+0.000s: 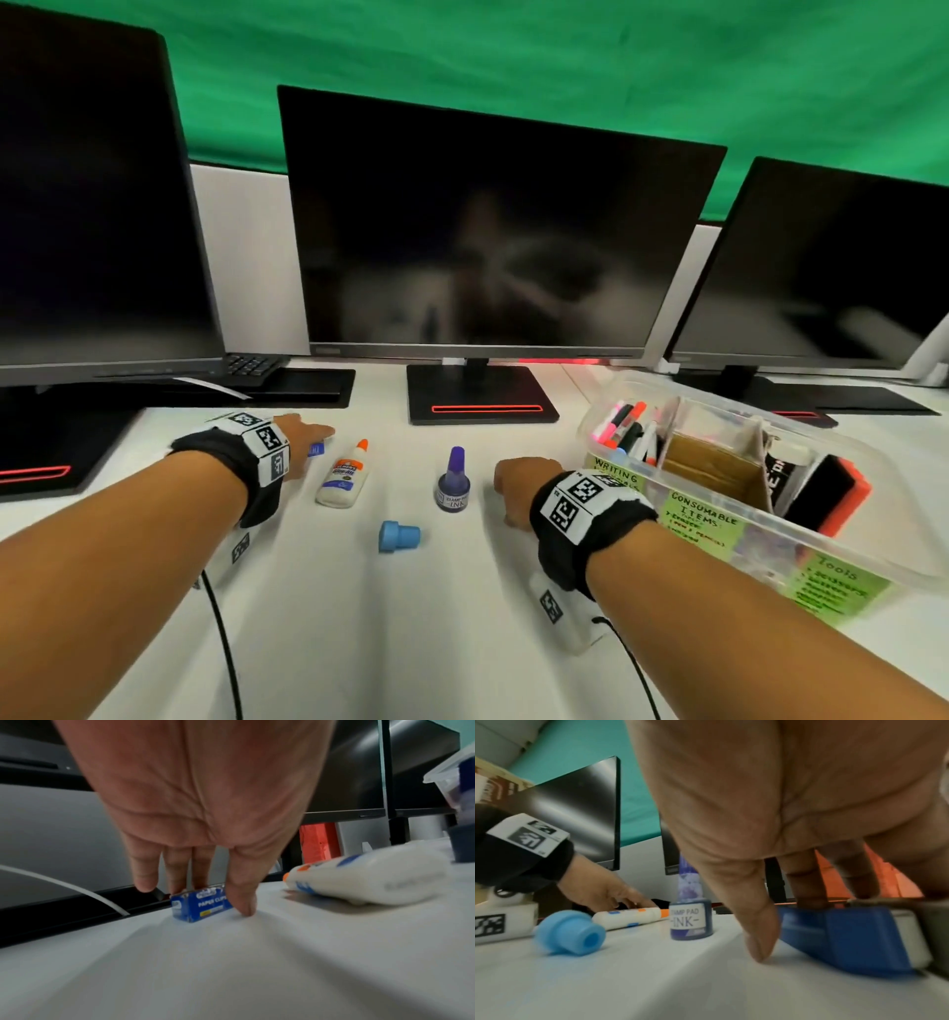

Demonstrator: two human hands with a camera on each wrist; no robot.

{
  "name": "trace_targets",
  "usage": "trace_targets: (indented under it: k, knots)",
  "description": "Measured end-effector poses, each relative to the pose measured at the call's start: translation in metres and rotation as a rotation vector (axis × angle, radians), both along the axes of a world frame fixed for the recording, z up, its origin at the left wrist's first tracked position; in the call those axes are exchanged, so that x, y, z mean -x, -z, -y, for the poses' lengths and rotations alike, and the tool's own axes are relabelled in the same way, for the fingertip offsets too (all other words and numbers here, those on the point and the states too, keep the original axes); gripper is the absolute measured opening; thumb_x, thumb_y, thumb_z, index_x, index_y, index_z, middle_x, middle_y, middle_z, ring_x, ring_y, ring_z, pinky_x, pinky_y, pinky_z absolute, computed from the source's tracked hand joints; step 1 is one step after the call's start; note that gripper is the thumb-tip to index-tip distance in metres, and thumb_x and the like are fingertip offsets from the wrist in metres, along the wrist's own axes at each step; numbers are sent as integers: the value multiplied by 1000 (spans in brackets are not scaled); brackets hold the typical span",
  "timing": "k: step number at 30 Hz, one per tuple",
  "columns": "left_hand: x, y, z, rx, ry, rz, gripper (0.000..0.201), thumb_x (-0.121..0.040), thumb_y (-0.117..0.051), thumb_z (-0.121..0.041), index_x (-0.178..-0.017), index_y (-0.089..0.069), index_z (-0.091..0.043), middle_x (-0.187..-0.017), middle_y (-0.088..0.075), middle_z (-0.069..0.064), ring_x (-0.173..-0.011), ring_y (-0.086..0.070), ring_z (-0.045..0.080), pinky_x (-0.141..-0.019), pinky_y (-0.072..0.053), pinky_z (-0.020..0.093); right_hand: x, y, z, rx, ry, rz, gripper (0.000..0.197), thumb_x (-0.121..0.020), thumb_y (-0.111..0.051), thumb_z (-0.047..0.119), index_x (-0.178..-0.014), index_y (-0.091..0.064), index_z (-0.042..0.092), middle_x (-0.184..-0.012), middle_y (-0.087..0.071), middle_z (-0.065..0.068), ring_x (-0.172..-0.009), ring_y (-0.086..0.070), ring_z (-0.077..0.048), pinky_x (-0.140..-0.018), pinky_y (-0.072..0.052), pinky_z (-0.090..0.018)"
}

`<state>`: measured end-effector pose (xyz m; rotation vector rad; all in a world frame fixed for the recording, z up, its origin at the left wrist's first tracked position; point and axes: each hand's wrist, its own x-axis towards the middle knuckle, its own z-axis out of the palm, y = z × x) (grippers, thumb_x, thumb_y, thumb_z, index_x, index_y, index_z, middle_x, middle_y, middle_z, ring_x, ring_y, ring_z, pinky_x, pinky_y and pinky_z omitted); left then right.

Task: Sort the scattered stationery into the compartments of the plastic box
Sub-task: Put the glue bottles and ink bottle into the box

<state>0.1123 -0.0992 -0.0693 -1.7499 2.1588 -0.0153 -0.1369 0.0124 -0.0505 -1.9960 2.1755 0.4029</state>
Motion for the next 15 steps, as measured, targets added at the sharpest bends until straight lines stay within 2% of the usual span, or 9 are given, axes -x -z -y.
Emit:
trace_targets:
  k: [3,6,9,12,14,15]
  knots:
    - [6,0,-3,47,31,18,60,-91,-58,-30,-145,-32,-30,-143,-41,5,-127,-50,20,-103,-42,25,-3,-2,-10,5,-25,-12,35,-91,-54,12,-126,-53,12,-129,-57,-7,-119,-54,-29,-103,-40,-37]
    - [8,-4,-13,58,41,45,47,-91,-57,-33,-135,-44,-28,-133,-52,0,-119,-55,16,-94,-44,20,-4,-7,-22,53,-16,58,36,-93,-52,10,-128,-50,8,-132,-54,-11,-122,-52,-31,-103,-38,-36]
    - [8,-17,-22,99,4,5,39,-91,-54,-36,-128,-49,-25,-127,-58,-1,-115,-57,16,-89,-45,20,-6,-14,-37,146,17,216,34,-90,-53,9,-124,-49,9,-125,-57,-14,-115,-55,-33,-92,-46,-37]
    - [11,-43,-29,171,-67,-146,40,-89,-57,-37,-125,-51,-21,-121,-62,3,-110,-59,20,-89,-46,24,-14,-31,-52,215,34,363,35,-87,-59,17,-119,-48,11,-113,-61,-13,-103,-61,-31,-81,-51,-37]
    - [23,-66,-36,229,-59,-302,39,-88,-59,-37,-123,-51,-19,-116,-64,6,-103,-60,23,-87,-48,28,-14,-52,-63,256,37,443,39,-85,-64,22,-119,-47,11,-108,-60,-11,-96,-59,-27,-82,-51,-37]
    - [30,-77,-42,250,-44,-378,38,-89,-59,-38,-121,-51,-20,-114,-64,7,-97,-59,23,-81,-47,28,-14,-63,-67,293,36,489,38,-85,-65,21,-116,-47,11,-103,-58,-10,-92,-57,-26,-83,-50,-36]
